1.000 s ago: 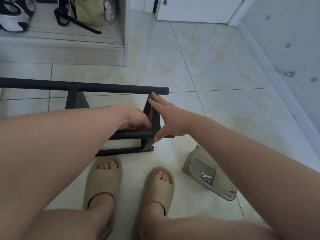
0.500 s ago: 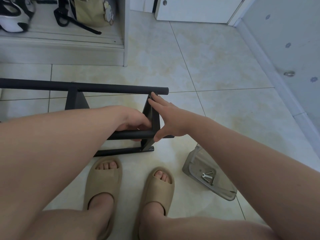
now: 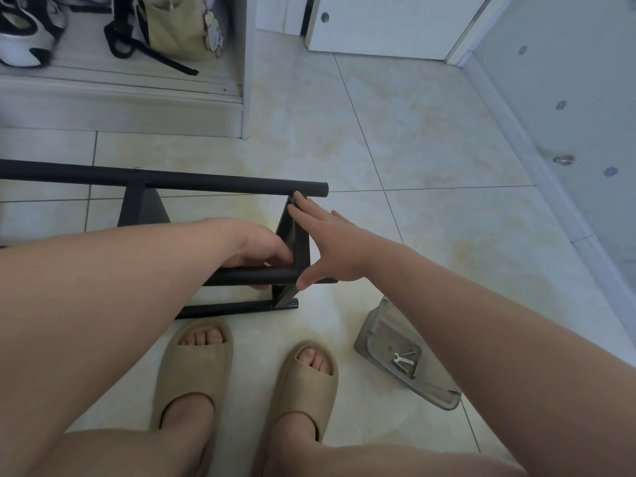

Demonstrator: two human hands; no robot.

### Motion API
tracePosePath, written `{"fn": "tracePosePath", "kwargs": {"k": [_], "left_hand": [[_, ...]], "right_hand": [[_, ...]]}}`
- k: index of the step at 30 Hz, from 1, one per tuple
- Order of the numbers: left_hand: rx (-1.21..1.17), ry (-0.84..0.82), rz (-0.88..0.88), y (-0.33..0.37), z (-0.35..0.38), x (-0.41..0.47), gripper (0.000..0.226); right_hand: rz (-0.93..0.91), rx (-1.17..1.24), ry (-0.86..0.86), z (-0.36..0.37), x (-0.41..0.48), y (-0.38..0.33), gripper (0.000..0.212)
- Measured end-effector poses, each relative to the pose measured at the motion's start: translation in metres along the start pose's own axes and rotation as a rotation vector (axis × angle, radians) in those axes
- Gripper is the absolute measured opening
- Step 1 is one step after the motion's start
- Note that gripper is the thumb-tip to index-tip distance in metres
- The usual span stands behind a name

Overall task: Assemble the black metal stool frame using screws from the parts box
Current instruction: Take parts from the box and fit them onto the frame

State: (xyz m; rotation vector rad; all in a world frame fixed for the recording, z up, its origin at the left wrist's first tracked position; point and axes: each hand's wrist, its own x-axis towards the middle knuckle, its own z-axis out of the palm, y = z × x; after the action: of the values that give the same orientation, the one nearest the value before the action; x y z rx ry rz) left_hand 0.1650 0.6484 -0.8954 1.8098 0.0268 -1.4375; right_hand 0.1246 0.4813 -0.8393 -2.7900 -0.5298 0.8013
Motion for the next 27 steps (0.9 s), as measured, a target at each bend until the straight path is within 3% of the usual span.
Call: {"fn": "tracePosePath", "kwargs": {"k": [27], "left_hand": [[-0.001,0.051,0.049,0.0006,0.0042,-0.0020,0.028]], "right_hand": [[-0.014,-0.081,0.042,-0.0003,-0.0022,-0.0010,0.124]]}}
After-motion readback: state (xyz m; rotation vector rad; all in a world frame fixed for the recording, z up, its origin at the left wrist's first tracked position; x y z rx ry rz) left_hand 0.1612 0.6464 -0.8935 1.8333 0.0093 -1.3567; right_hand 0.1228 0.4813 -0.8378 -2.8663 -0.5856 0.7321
